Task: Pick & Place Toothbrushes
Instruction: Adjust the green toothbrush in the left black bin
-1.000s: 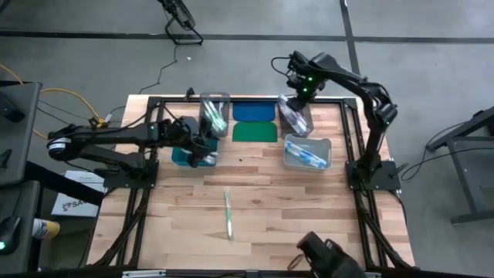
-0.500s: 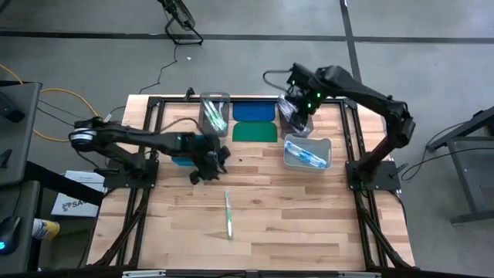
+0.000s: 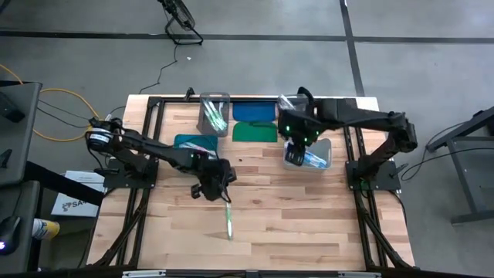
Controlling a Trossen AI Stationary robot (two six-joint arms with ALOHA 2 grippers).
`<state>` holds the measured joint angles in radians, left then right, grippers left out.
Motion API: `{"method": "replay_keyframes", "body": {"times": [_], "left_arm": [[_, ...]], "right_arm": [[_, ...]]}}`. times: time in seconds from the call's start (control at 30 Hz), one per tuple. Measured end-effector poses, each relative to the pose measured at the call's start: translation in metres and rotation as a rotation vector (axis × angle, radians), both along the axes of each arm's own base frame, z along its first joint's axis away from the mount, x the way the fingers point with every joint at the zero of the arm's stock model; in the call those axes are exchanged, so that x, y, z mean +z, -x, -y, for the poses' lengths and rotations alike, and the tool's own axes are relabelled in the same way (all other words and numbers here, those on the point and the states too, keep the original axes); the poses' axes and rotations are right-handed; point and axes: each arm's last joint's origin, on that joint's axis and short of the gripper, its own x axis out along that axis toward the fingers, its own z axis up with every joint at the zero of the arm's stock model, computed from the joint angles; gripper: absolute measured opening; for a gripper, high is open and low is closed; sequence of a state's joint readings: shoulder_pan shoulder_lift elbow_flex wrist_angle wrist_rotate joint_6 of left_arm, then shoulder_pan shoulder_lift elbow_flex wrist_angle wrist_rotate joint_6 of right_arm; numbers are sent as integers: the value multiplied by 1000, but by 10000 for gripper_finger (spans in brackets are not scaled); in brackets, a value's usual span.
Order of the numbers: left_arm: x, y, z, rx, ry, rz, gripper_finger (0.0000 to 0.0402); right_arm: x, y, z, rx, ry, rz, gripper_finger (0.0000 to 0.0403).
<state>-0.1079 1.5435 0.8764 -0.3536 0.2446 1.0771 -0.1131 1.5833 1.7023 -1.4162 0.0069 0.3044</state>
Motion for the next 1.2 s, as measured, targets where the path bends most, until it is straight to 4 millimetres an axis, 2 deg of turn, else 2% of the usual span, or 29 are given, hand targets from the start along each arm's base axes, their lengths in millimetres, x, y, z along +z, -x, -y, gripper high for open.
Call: {"method": "replay_keyframes", "body": {"times": [0.2,0.37,0.67,0.97,1.2], "left_arm": [[-8,-4,14,-11,-86,25,154],[-13,-4,23,-101,-126,21,154],[-6,-5,37,-194,-181,68,164],[-13,-17,38,-246,-243,70,165],[-24,-30,41,-257,-261,-8,165]], "right_arm": [[0,-1,-42,-12,34,-3,176],[-1,0,-73,-36,25,9,176],[-1,10,-122,-111,18,63,176],[1,16,-150,-149,-29,118,176],[1,18,-157,-129,-37,126,176]]}}
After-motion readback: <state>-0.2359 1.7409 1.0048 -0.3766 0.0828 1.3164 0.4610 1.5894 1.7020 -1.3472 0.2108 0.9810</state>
